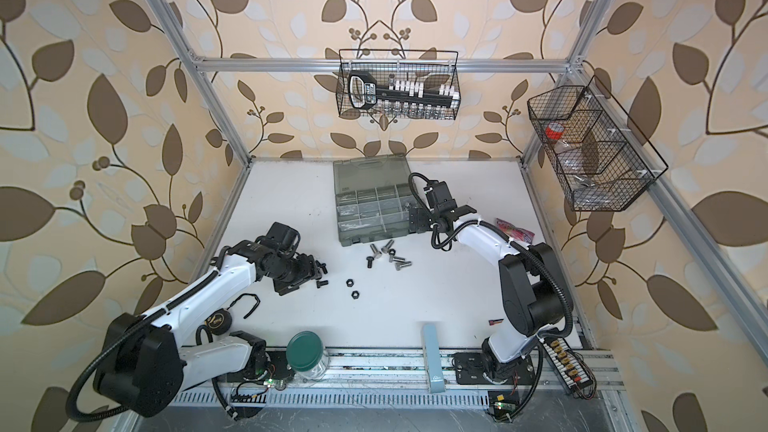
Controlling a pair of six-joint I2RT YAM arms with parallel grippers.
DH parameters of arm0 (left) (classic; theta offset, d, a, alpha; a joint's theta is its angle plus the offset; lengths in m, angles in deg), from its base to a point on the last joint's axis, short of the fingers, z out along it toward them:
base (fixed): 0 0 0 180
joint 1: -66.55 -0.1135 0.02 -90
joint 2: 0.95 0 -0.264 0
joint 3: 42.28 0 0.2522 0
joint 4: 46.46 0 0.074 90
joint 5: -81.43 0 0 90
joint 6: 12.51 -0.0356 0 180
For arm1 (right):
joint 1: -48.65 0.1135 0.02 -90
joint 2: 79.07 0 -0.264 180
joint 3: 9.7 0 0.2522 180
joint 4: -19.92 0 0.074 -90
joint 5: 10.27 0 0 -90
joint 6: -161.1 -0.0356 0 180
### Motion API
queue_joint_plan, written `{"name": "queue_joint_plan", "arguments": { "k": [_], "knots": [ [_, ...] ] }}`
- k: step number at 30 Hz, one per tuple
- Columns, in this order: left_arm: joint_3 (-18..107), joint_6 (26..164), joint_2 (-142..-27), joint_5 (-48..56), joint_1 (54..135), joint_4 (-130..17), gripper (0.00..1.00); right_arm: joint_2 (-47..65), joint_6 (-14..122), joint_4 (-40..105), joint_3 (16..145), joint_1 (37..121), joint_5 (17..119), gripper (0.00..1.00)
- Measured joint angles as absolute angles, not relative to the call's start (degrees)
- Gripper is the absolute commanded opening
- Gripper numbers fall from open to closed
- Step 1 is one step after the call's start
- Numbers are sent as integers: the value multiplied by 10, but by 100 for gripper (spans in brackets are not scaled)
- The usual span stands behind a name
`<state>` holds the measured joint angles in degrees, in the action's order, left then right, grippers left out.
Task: Sort the screws and nuts into containers
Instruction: Move the screw to the center of the table.
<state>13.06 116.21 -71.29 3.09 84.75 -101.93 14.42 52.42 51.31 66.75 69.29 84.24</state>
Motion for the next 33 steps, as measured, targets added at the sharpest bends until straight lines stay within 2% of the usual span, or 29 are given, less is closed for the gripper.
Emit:
{"name": "queue_joint_plan", "arguments": {
  "k": [16,33],
  "knots": [
    [131,1161,-807,31,865,-955,55,130,522,501,662,701,847,100],
    [153,1145,-867,62,919,-918,52,130,520,501,662,705,846,100]
  ]
}}
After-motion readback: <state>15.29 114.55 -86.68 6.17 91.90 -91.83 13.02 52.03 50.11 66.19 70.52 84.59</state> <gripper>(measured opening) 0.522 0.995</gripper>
